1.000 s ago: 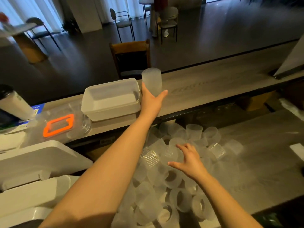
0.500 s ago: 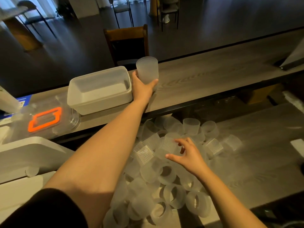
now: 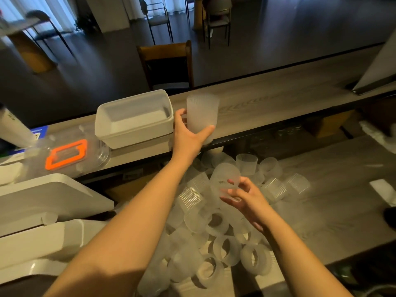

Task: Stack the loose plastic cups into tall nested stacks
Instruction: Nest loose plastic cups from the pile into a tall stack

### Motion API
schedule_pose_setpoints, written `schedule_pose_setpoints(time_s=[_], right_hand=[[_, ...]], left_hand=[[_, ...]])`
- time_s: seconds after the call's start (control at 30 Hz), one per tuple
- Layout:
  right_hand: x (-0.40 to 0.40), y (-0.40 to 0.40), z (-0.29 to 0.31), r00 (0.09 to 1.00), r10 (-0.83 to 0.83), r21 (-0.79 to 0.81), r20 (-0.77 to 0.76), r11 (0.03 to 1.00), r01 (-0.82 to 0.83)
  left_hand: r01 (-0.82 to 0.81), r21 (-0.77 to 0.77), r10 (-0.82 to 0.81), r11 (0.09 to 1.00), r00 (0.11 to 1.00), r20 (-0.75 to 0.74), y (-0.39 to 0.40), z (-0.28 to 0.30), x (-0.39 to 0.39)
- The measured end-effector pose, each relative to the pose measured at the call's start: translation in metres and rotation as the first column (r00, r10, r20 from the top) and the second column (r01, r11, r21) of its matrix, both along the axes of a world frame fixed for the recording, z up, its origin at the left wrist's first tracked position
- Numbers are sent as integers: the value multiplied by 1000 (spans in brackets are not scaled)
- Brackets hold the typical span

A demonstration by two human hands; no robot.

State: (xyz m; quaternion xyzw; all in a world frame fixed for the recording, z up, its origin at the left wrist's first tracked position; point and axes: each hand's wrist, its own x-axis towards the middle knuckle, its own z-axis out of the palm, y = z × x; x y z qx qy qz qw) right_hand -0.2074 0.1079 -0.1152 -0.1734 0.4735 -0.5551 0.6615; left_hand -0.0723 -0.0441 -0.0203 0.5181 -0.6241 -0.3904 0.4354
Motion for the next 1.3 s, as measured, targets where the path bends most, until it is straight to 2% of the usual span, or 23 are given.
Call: schedule_pose_setpoints(time_s=[0.1, 0.2, 0.27, 0.47, 0.53, 0.7, 0.87, 0.93, 1.03, 1.1, 1.3], right_hand=[[9, 1, 8, 982, -91, 12, 168, 996, 90], [13, -2, 14, 943, -231, 83, 240, 973, 217], [14, -2, 19, 900, -273, 94, 339, 962, 256], [25, 14, 30, 769, -251, 141, 588, 968, 208], [32, 19, 30, 741, -279, 165, 610, 960, 226], [53, 29, 34, 874, -353, 213, 333, 931, 296], [70, 44, 46, 863, -357, 140, 357, 934, 329], [79, 50, 51, 885, -337, 98, 320, 941, 323], [91, 57, 57, 954, -289, 3, 86, 957, 290], [101, 60, 60, 961, -275, -83, -38, 959, 271], [131, 72, 66, 881, -225, -217, -417, 966, 143]], left_hand=[[10, -9, -10, 1000, 1000, -2, 22, -6, 14], [-40, 1, 40, 999, 998, -38, 37, -11, 30], [-49, 6, 50, 999, 998, -41, 47, -15, 41], [-66, 82, 75, 994, 991, -112, 71, -28, 78], [-68, 117, 82, 991, 989, -122, 77, -34, 92], [-16, 186, 24, 982, 999, -41, 94, -44, 128], [117, 217, -117, 969, 993, -14, 114, -54, 168], [193, 245, -210, 950, 977, 43, 122, -58, 183], [277, 252, -324, 927, 931, 168, 133, -60, 200], [323, 250, -377, 913, 902, 210, 141, -58, 208], [435, 231, -488, 870, 824, 287, 156, -52, 230]])
